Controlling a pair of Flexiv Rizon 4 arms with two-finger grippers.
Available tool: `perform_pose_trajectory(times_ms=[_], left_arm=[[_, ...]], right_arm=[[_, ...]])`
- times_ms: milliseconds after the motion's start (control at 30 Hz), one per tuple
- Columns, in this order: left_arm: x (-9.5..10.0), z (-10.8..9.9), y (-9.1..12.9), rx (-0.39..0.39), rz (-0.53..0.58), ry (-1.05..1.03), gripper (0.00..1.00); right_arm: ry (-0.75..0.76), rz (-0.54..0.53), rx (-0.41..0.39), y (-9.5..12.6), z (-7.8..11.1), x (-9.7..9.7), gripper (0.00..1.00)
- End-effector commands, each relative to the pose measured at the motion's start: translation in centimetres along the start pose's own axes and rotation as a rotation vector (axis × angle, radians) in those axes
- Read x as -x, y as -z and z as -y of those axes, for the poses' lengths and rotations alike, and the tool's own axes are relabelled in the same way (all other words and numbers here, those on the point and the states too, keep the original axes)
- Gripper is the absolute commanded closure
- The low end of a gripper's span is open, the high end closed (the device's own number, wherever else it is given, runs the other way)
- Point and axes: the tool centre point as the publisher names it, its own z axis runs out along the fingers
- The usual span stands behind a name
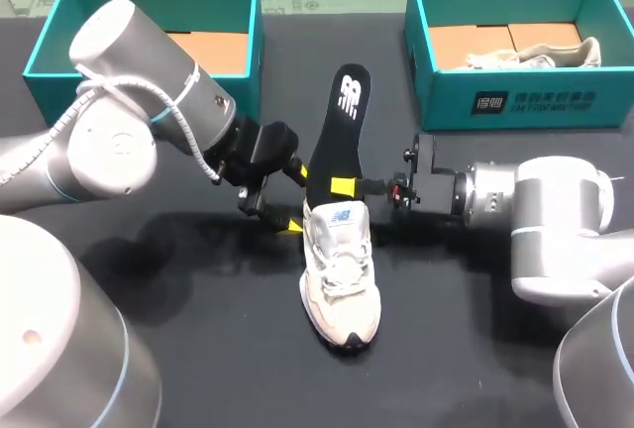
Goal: Take the shoe out of the shoebox, open the shoe tongue, remove and reinsert the insole, then place the shoe into the shoebox
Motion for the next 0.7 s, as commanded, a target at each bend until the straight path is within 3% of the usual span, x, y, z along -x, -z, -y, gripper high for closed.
perform_pose_trajectory(times_ms=[33,500,700], left_arm=[[0.0,0.1,-0.2,0.003,0.0,-0.001,0.0],[0.0,0.1,-0.2,0.003,0.0,-0.001,0.0],[0.0,0.1,-0.2,0.003,0.0,-0.001,0.0]], right_arm=[[-0.006,0.009,0.0,0.3,1.2,-0.5,1.0],[-0.084,0.016,-0.106,0.6,3.6,-0.5,1.0],[-0.085,0.009,-0.112,0.5,4.1,-0.2,1.0]])
